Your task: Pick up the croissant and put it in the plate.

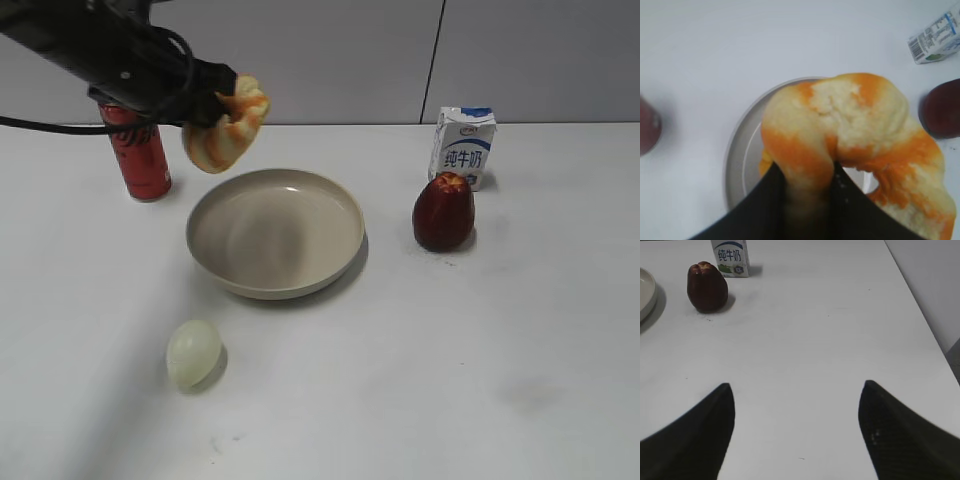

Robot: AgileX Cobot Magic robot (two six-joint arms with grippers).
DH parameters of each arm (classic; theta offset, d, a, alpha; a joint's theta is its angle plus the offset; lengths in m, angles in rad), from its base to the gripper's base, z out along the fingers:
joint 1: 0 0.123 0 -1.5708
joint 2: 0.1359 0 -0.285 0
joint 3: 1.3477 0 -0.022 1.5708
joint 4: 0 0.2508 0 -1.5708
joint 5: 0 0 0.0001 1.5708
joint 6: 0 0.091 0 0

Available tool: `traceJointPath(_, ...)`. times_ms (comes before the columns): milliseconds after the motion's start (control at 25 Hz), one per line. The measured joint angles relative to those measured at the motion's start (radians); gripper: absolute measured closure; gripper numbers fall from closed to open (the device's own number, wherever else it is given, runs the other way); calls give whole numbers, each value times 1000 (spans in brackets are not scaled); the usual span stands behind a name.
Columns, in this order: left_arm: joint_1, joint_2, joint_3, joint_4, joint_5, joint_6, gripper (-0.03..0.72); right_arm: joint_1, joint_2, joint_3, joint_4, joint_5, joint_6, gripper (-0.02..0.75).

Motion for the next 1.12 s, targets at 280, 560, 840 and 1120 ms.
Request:
traceJointPath(280,-48,164,-3,18,-60,0,480,0,0,0,0,0,0,154)
traceJointPath(560,-48,184,-4,19,-46,-1,62,0,0,0,0,0,0,154)
traceJointPath(840,-45,7,-8,56,51,-1,46,0,0,0,0,0,0,154)
traceJointPath(1120,62,-311,-11,127,314,-32,62,0,0,0,0,0,0,154)
